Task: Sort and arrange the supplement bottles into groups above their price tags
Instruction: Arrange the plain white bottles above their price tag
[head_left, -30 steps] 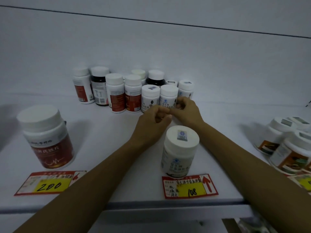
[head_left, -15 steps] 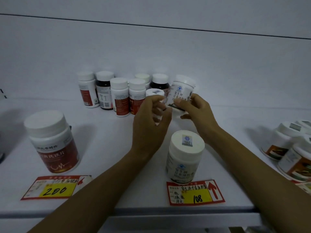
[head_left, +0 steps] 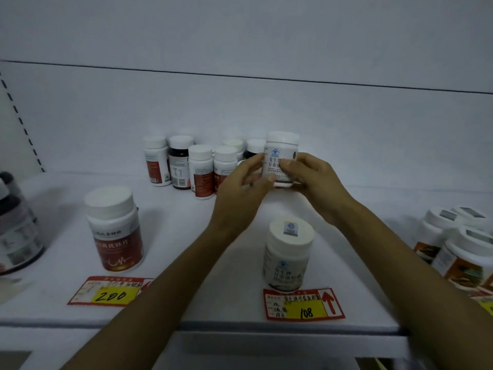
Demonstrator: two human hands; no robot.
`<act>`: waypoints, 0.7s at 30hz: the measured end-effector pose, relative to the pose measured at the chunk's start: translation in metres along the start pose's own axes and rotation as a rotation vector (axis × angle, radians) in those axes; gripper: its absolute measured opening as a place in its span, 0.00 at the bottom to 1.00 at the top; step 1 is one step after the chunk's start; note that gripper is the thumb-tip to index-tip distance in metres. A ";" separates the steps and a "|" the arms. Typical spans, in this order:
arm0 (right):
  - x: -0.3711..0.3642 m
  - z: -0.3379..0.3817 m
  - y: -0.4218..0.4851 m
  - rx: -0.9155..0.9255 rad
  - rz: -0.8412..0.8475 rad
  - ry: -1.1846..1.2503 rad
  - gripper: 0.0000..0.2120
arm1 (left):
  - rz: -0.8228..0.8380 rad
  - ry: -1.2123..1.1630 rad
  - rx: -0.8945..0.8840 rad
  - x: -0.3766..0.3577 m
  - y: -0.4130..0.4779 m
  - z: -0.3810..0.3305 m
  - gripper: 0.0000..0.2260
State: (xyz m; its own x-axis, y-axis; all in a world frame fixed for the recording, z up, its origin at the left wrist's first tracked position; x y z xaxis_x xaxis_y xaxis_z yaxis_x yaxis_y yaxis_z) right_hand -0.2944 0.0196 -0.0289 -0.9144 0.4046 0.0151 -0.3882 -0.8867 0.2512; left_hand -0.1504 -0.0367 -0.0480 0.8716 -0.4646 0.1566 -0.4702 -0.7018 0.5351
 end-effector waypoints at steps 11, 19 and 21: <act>0.056 -0.016 -0.086 -0.167 -0.100 -0.031 0.13 | 0.321 0.113 0.321 0.000 -0.071 -0.008 0.45; 0.062 -0.025 -0.129 -0.098 -0.005 -0.241 0.18 | 0.256 0.390 0.276 -0.011 -0.094 -0.024 0.38; 0.060 -0.022 -0.130 -0.070 0.079 -0.271 0.19 | 0.247 0.367 0.262 -0.010 -0.094 -0.025 0.36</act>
State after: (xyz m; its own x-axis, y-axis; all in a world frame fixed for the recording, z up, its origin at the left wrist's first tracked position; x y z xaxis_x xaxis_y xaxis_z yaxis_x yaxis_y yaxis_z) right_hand -0.3016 0.1543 -0.0822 -0.8816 0.3704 0.2927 -0.3327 -0.9273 0.1715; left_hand -0.1112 0.0477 -0.0791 0.6996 -0.4461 0.5582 -0.6460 -0.7287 0.2272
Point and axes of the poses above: each hand's wrist, its own y-axis towards the middle knuckle, its own x-axis out of the back of the hand, z = x × y, the point moved 1 cm from there along y, towards the middle knuckle, and after that the axes turned 2 degrees about -x, right-handed, at the moved point
